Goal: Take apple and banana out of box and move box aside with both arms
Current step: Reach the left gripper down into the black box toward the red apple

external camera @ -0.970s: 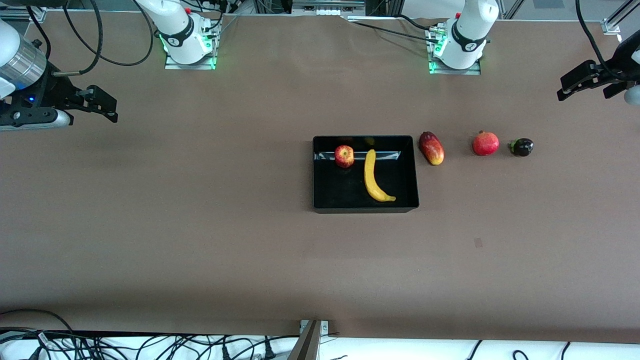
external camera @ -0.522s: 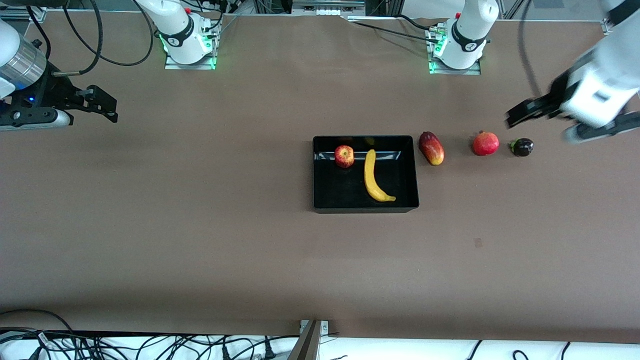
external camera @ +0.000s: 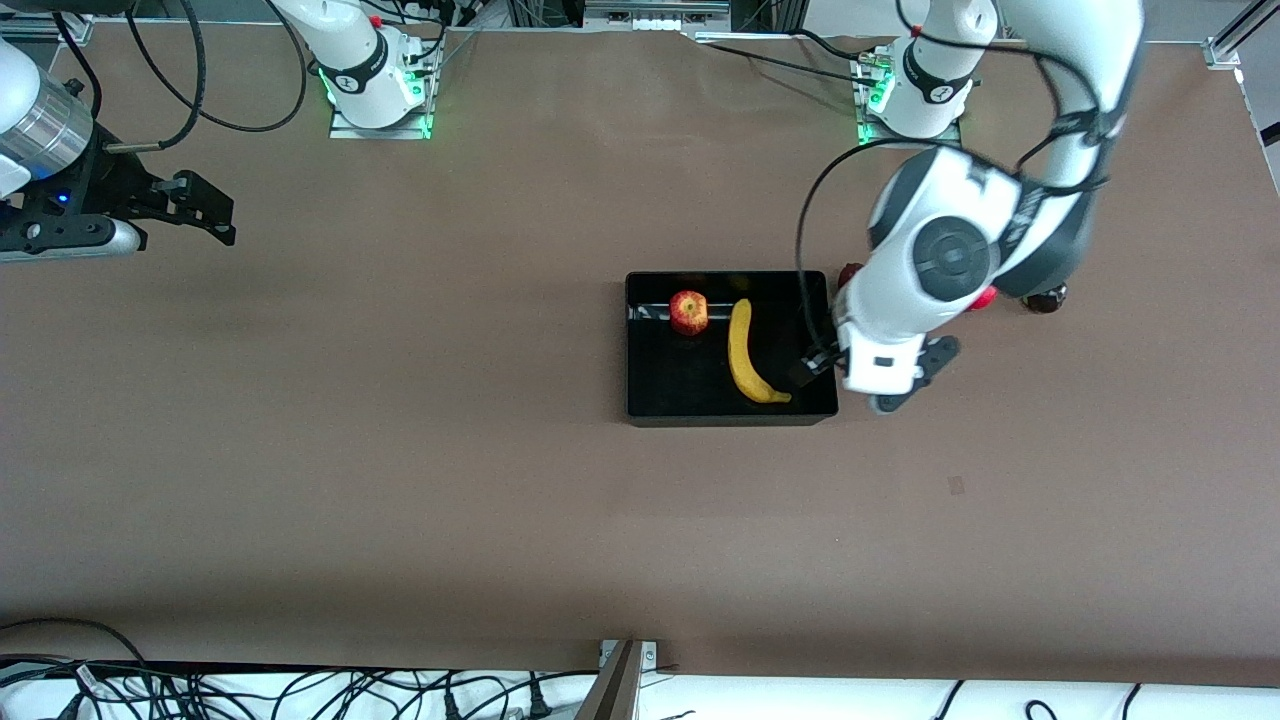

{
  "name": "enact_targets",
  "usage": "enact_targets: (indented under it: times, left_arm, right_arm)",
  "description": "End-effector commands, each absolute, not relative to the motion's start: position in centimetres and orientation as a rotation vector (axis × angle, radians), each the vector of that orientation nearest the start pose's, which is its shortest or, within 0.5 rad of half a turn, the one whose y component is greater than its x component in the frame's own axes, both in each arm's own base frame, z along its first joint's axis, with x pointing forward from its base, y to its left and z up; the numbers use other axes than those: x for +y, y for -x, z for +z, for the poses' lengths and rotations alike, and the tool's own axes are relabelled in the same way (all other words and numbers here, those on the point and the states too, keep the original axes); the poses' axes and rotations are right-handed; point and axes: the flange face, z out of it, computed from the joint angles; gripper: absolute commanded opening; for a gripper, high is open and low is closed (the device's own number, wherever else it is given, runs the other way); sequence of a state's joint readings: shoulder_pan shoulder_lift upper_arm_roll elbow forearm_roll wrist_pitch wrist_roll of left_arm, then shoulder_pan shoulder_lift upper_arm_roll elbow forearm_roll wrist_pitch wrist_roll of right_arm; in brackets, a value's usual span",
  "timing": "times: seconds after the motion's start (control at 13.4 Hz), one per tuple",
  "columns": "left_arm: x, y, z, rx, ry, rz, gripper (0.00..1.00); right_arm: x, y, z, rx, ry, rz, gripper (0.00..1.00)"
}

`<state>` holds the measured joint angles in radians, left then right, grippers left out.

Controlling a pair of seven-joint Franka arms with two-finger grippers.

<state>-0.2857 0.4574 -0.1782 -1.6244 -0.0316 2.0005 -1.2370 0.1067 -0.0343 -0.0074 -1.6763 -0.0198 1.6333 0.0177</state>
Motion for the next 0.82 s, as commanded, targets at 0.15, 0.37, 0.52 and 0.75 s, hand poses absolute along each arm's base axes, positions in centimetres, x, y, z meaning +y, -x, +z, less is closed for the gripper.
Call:
enact_targets:
  times: [0.15,0.37,0.52,0.75]
  left_arm:
    - [-36.2,-57.9,27.6,-1.275,2.828,0.243,1.00]
    - [-41.3,-54.5,23.6,-1.136,2.878,0.249,1.00]
    - [-43.7,-52.6,22.2,-1.050,2.903,0.252,1.00]
    - [-46.1,-50.3,21.6,-0.899,2.955,0.285,1.00]
  right_arm:
    - [5.2,-54.6,60.3,-0.152,3.177,0.004,1.00]
    - [5.2,-54.6,60.3,-0.150,3.177,0.006,1.00]
    - [5.1,-54.6,60.3,-0.145,3.177,0.006,1.00]
    - [5.1,-54.6,60.2,-0.145,3.177,0.009,1.00]
